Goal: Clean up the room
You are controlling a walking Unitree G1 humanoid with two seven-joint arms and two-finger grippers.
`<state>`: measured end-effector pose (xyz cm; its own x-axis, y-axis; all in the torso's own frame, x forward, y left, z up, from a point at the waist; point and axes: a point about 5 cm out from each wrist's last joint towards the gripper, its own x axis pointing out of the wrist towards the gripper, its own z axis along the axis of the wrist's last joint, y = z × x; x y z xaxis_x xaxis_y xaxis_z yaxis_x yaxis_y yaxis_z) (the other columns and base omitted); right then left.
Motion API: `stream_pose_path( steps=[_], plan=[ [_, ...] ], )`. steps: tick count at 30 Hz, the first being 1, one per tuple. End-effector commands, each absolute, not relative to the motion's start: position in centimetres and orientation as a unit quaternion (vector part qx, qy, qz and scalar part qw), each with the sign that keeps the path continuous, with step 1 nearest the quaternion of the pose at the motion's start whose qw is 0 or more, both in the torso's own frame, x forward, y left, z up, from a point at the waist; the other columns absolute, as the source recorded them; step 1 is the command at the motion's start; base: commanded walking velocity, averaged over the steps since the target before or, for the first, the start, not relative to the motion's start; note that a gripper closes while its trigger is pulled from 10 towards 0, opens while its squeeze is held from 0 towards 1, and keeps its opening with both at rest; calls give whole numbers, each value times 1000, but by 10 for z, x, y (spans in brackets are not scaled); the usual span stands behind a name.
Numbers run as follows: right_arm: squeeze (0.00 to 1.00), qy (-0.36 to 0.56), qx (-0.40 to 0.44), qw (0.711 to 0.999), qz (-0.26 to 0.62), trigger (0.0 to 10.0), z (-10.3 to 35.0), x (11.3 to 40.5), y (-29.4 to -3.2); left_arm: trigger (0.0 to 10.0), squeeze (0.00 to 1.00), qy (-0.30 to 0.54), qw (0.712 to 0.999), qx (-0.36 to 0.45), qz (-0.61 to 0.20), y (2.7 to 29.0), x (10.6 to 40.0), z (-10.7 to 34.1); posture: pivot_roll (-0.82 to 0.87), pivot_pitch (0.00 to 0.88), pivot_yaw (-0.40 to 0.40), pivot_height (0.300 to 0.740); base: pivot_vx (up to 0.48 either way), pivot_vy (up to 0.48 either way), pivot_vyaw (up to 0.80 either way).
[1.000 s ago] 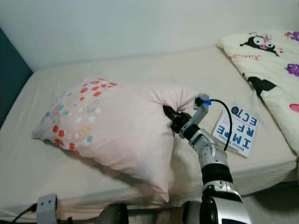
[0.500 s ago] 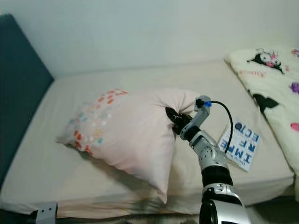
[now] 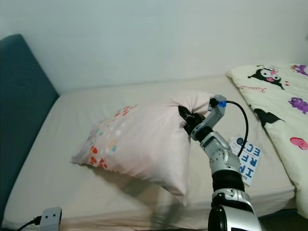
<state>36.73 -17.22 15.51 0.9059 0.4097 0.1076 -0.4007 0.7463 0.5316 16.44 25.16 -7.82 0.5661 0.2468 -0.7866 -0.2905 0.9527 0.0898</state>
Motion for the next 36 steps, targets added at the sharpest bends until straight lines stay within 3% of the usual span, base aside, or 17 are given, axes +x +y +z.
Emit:
stream_pose_path(
  steps=[1, 2, 3, 4, 5, 11, 21, 25, 36],
  plan=[
    [0, -24, 278, 934, 224, 0, 170, 369, -171, 10000, 0, 449, 881, -22, 149, 251, 160, -81, -51, 45, 40, 740, 0, 0, 0],
    [0, 7, 253, 942, 219, 0, 159, 369, -165, 10000, 0, 451, 880, -19, 147, 249, 158, -82, -57, 35, 41, 740, 0, 0, 0],
    [0, 42, 224, 948, 224, 4235, 145, 366, -155, 10000, 0, 456, 878, -18, 144, 248, 157, -83, -59, 37, 42, 740, 0, 0, 0],
    [0, 64, 203, 950, 229, 4235, 135, 364, -149, 10000, 0, 458, 877, -17, 142, 247, 156, -83, -59, 38, 42, 740, 0, 0, 0],
    [0, 79, 193, 949, 236, 10000, 126, 360, -142, 10000, 0, 461, 876, -18, 141, 246, 156, -84, -62, 36, 42, 740, 0, 0, 0],
    [0, 98, 159, 951, 246, 10000, 107, 348, -130, 10000, 0, 459, 879, -21, 131, 241, 159, -84, -64, 41, 43, 740, 0, 0, 0],
    [0, 104, 150, 926, 330, 10000, 104, 332, -111, 10000, 0, 462, 878, -17, 126, 241, 160, -84, -69, 42, 48, 740, 0, 0, 778],
    [0, 116, 136, 902, 392, 10000, 100, 320, -96, 10000, 0, 466, 876, -15, 128, 242, 157, -84, -65, 40, 48, 740, 0, 0, 781],
    [0, 82, 181, 892, 406, 10000, 113, 318, -90, 10000, 0, 471, 872, -12, 133, 244, 154, -85, -59, 45, 50, 740, 0, 0, 779]
  ],
)
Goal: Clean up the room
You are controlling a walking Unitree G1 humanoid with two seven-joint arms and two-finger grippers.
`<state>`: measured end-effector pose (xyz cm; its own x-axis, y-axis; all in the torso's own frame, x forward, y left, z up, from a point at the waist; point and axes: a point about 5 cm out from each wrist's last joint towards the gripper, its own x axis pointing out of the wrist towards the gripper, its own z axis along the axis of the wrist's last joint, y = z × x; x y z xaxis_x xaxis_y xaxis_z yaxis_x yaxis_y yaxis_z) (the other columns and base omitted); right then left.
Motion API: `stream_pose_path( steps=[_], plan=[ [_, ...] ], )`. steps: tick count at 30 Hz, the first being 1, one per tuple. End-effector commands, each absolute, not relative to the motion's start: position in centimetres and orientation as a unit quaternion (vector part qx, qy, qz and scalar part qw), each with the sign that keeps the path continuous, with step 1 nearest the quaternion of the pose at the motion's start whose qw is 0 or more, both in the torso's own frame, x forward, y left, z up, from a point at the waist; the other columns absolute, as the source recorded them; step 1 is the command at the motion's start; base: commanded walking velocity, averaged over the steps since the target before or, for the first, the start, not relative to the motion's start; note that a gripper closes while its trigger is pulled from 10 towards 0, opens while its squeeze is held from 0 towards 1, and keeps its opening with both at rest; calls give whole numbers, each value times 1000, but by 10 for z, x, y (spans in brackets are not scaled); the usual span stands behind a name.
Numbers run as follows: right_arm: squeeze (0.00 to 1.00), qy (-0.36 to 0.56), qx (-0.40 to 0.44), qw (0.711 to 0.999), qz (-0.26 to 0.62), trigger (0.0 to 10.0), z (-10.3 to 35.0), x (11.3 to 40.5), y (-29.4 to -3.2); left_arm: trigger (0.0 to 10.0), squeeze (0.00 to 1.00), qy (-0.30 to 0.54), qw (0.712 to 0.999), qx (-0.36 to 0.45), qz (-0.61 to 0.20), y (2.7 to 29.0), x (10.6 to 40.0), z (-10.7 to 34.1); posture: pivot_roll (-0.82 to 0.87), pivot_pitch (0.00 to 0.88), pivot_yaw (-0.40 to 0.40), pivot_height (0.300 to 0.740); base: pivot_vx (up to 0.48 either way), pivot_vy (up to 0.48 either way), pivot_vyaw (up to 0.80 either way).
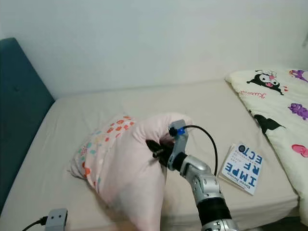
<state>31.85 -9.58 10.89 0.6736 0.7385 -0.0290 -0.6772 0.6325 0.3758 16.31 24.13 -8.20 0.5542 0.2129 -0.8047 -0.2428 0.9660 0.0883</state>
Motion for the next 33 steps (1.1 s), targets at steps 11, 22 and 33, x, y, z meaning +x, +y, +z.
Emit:
stream_pose_path(
  steps=[11, 22, 33],
  plan=[
    [0, 82, 184, 889, 410, 10000, 113, 314, -90, 10000, 0, 480, 865, -23, 146, 246, 152, -86, -59, 46, 52, 740, -27, 34, 775],
    [0, 79, 188, 901, 383, 10000, 115, 318, -97, 10000, 0, 479, 867, -11, 136, 247, 151, -86, -58, 52, 56, 740, -83, 102, 775],
    [0, 32, 203, 941, 269, 10000, 128, 337, -126, 10000, 0, 475, 870, -19, 130, 244, 152, -86, -51, 67, 53, 740, 0, 0, 775]
  ],
)
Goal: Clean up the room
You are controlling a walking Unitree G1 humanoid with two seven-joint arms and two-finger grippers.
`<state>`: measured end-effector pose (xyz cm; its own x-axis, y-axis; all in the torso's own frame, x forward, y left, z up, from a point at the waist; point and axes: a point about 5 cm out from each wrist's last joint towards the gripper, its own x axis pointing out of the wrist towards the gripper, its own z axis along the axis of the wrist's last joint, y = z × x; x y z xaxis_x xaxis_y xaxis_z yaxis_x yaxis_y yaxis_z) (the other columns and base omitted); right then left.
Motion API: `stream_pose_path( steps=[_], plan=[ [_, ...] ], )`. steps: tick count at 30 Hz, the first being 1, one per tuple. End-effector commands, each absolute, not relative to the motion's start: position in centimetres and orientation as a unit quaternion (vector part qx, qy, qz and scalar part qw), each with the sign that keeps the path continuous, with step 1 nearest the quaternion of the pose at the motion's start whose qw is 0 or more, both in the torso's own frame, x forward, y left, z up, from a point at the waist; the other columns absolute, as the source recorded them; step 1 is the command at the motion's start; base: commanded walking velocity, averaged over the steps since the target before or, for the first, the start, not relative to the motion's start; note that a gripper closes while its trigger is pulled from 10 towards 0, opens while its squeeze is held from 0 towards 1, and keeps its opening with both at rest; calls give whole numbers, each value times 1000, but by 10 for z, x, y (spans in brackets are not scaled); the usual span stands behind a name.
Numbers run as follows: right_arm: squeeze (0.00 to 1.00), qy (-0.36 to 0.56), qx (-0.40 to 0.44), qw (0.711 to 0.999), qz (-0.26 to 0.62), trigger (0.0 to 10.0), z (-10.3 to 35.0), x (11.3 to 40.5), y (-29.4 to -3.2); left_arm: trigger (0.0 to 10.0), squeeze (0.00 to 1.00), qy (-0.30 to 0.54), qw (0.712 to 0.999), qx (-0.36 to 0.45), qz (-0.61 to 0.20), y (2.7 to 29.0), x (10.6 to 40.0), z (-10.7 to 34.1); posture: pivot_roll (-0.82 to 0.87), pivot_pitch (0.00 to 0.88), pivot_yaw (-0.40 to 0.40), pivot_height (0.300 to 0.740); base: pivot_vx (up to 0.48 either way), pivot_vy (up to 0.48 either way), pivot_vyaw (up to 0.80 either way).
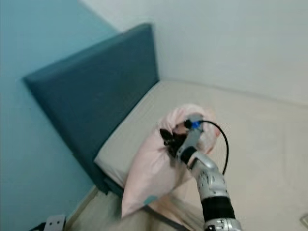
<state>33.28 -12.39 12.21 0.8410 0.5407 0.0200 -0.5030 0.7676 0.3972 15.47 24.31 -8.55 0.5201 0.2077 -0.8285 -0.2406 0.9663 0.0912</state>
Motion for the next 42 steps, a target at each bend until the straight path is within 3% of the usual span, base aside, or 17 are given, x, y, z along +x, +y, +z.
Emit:
stream_pose_path(
  steps=[1, 8, 16, 34, 42],
  plan=[
    [0, 28, 202, 944, 259, 10000, 129, 338, -129, 10000, 0, 474, 870, -22, 129, 244, 152, -86, -50, 67, 53, 740, 0, 0, 775],
    [0, 11, 189, 965, 181, 10000, 133, 346, -153, 10000, 0, 472, 873, -30, 121, 242, 152, -87, -52, 69, 55, 740, 0, 0, 775],
    [0, 1, 180, 982, 61, 10000, 132, 352, -188, 10000, 0, 466, 878, -36, 105, 240, 155, -86, -56, 73, 59, 740, 349, 0, 0],
    [0, -13, 170, 980, 98, 10000, 135, 353, -178, 10000, 0, 467, 878, -32, 100, 240, 154, -86, -57, 76, 55, 740, 480, 0, 0],
    [0, -4, 136, 976, 168, 10000, 136, 347, -162, 10000, 0, 467, 878, -31, 98, 240, 154, -86, -65, 82, 59, 740, 480, 0, 800]
  ],
)
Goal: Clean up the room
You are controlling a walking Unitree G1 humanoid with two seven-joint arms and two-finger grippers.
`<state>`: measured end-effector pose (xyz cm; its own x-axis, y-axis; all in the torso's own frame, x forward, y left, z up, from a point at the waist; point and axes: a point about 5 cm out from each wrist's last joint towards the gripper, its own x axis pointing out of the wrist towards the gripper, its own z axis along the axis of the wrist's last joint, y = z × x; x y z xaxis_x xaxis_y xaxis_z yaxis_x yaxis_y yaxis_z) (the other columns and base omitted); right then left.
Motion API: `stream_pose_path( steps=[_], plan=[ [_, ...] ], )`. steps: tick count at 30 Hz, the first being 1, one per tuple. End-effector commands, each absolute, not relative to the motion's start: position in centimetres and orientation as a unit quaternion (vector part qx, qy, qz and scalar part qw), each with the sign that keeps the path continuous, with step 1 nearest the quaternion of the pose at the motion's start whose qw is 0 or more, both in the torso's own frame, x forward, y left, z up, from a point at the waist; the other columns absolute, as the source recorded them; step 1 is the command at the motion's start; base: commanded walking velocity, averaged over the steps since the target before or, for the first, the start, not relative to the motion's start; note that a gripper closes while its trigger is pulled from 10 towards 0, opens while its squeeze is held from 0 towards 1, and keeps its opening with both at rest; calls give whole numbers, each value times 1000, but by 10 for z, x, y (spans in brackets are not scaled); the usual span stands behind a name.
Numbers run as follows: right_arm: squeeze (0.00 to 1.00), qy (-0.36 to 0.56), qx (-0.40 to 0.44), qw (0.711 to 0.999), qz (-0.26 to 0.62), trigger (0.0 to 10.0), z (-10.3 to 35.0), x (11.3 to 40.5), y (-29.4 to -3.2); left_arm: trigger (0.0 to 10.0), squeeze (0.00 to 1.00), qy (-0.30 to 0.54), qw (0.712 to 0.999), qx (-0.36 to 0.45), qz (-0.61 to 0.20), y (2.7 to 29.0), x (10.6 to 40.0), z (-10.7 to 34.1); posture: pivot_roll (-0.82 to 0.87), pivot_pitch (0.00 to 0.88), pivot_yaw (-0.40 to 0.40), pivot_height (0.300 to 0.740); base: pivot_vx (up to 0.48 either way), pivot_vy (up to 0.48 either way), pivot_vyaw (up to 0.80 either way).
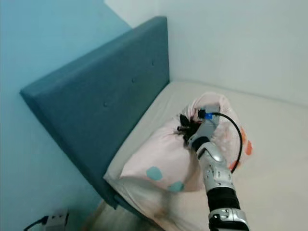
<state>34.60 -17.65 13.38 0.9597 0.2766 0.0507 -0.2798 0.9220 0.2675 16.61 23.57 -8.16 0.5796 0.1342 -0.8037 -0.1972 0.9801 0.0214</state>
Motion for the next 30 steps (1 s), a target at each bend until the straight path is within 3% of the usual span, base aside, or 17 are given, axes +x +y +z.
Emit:
stream_pose_path(
  steps=[1, 6, 21, 25, 30],
  plan=[
    [0, -4, 136, 976, 168, 10000, 136, 347, -162, 10000, 0, 467, 878, -31, 98, 240, 154, -86, -65, 82, 59, 740, 480, 0, 800],
    [0, -1, 134, 981, 141, 10000, 133, 347, -170, 10000, 0, 469, 877, -31, 98, 239, 154, -86, -66, 87, 60, 740, 268, 0, 769],
    [0, 55, 59, 993, 81, 10000, 134, 358, -212, 10000, 0, 482, 869, -82, 72, 228, 146, -92, -53, 106, 53, 740, 0, 0, 0],
    [0, 46, 37, 998, 24, 10000, 162, 376, -246, 10000, 0, 483, 865, -131, 45, 217, 141, -95, -34, 134, 40, 740, 0, 0, 0],
    [0, -85, 54, 993, -64, 10000, 256, 393, -286, 10000, 0, 491, 855, -168, 25, 210, 127, -100, -8, 163, 23, 740, 0, 0, 0]
  ],
)
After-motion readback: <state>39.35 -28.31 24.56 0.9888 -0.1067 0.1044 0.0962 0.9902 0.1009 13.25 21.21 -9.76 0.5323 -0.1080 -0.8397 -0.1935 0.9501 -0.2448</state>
